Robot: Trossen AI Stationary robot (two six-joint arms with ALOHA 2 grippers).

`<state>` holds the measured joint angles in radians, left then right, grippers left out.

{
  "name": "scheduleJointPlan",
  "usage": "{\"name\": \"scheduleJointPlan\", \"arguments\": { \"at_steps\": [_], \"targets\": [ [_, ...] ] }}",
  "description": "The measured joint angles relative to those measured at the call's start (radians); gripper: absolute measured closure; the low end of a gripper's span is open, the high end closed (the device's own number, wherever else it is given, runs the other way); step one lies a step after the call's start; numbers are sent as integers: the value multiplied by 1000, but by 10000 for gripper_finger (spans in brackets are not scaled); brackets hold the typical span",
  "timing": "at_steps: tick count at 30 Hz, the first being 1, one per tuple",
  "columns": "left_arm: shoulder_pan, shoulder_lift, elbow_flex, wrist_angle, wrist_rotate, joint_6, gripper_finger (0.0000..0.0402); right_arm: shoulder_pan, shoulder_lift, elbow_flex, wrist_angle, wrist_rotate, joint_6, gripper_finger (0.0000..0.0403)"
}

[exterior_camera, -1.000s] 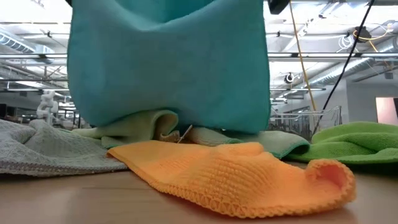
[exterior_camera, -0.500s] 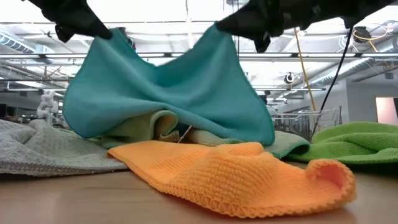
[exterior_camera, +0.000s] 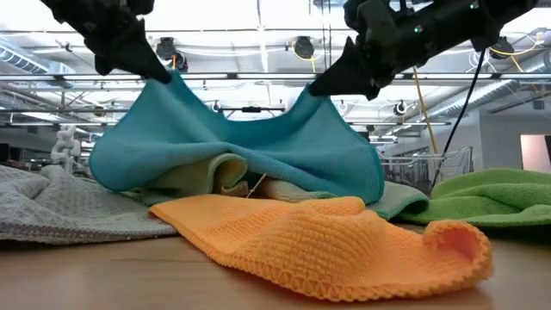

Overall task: Fold microfiber towels
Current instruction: Fold the blue microfiber towel

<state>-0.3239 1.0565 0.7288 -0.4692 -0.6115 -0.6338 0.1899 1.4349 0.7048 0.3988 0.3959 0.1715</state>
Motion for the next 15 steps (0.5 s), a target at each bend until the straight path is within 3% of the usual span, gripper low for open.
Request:
{"name": "scheduleJointPlan", "arguments": {
  "at_steps": [8, 15],
  "targets": [
    [55, 80, 0, -22, 19, 27, 396, -41, 1, 0, -110, 0, 56, 403],
    [107, 147, 0, -27, 44, 31, 386, -70, 41, -27, -70, 0, 102, 403]
  ]
}}
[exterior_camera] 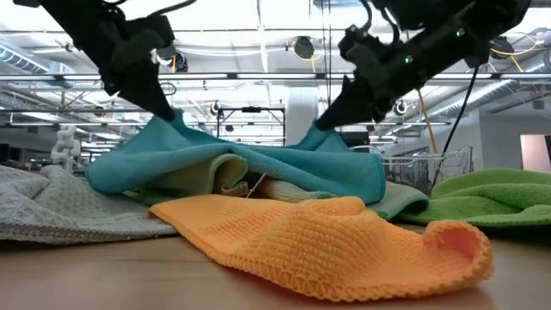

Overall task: Fold microfiber towels
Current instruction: Fold the blue microfiber towel

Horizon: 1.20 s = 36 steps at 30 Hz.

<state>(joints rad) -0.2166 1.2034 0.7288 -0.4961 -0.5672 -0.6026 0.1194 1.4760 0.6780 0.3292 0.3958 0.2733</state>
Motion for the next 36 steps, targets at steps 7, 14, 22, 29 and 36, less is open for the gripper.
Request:
{"name": "scheduleJointPlan", "arguments": {
  "at_steps": [7, 14, 22, 29, 36],
  "targets": [
    [34, 60, 0, 11, 20, 18, 395, -8, 10, -4, 2, 1, 41, 369],
    [68, 65, 0, 20, 19, -1, 319, -11, 10, -4, -8, 78, 52, 293],
    [78, -1, 0, 28, 63, 2, 244, -11, -39, -4, -86, 82, 68, 247],
    [-45, -58, 0, 37, 95, 7, 238, 22, -108, -3, -131, 116, 58, 239],
    [-276, -5, 0, 103, 55, 18, 238, 156, -58, -3, -94, 46, 2, 239]
  ]
}}
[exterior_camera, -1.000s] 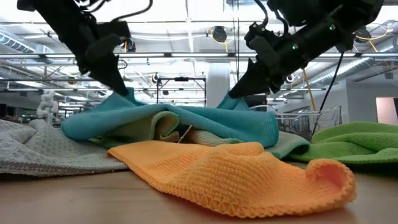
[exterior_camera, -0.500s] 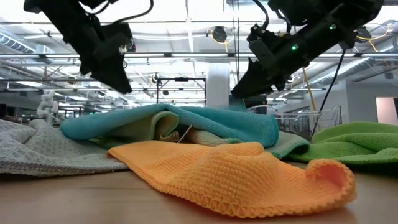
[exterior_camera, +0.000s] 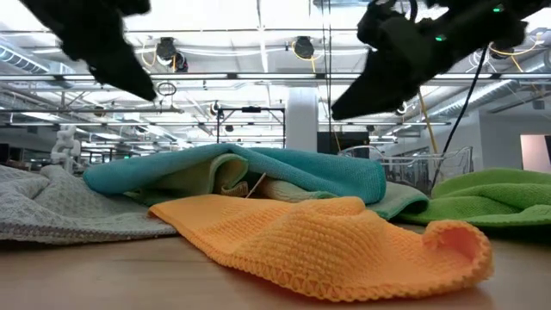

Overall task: Fold microfiber towels
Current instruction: Fold the blue microfiber towel

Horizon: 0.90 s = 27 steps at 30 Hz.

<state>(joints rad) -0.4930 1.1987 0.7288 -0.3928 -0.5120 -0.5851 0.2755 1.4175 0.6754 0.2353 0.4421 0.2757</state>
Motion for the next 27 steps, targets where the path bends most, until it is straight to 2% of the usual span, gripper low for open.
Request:
{"name": "scheduleJointPlan", "arguments": {
  "at_steps": [4, 8, 10, 14, 18, 22, 27],
  "targets": [
    [-111, 87, 0, 63, -52, 11, 234, 87, 80, 0, 57, 1, -1, 239],
    [-174, 211, 0, 108, -71, 31, 207, 140, 181, 0, 187, 41, 0, 238],
    [-193, 267, 0, 115, -118, 28, 187, 166, 223, 0, 218, 80, -11, 238],
    [-225, 361, 0, 129, -201, 43, 152, 200, 294, -1, 265, 85, -28, 230],
    [-240, 420, 0, 162, -300, 89, 139, 229, 329, 0, 297, 115, -22, 218],
    [-234, 446, 0, 158, -350, 112, 153, 266, 333, 0, 293, 190, -55, 208],
    [-222, 451, 0, 152, -344, 117, 222, 301, 325, 0, 285, 268, -66, 208]
  ]
}}
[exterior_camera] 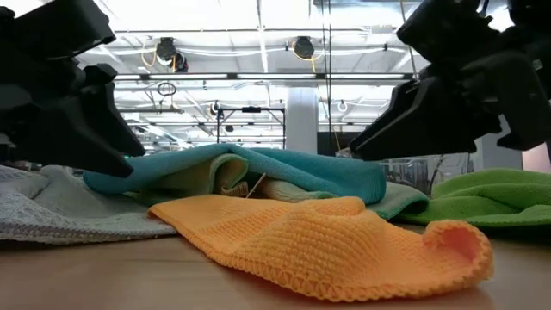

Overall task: Fold microfiber towels
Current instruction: Fold the blue microfiber towel

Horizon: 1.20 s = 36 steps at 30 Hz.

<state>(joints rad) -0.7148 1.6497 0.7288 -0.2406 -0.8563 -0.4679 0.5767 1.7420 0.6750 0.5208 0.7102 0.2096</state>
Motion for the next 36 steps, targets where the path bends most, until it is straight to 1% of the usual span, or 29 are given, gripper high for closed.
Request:
{"name": "scheduleJointPlan", "arguments": {
  "at_steps": [3, 6, 9, 10, 17, 22, 24, 27, 31, 33, 36],
  "targets": [
    [1, 0, 0, 0, 4, 0, 280, 1, 1, -2, -31, -5, 75, 215],
    [-3, 0, 0, 2, 18, 3, 336, 3, 1, -3, -82, -8, 114, 223],
    [-5, 0, 0, 3, 37, 8, 384, 16, 1, -3, -86, -12, 141, 228],
    [-6, 0, 0, 2, 47, 11, 392, 21, 1, -3, -86, -24, 147, 229],
    [-16, 0, 0, 6, 51, 10, 382, 41, 1, -3, -120, -34, 225, 230],
    [-16, 0, 0, 4, 49, 16, 396, 25, 4, -3, -120, -34, 225, 230],
    [-16, 0, 0, 4, 48, 18, 393, 14, 8, -3, -120, -38, 235, 230],
    [-23, 0, 0, -3, 49, 18, 387, 5, 10, -3, -137, -79, 256, 230],
    [-33, 0, 0, -18, 52, 15, 397, 6, 10, -4, -148, -86, 274, 231],
    [-34, 0, 0, -18, 52, 15, 395, 6, 10, -4, -130, -86, 269, 238],
    [-33, 0, 0, -18, 52, 15, 385, -7, 10, -4, -111, -89, 251, 261]
  ]
}}
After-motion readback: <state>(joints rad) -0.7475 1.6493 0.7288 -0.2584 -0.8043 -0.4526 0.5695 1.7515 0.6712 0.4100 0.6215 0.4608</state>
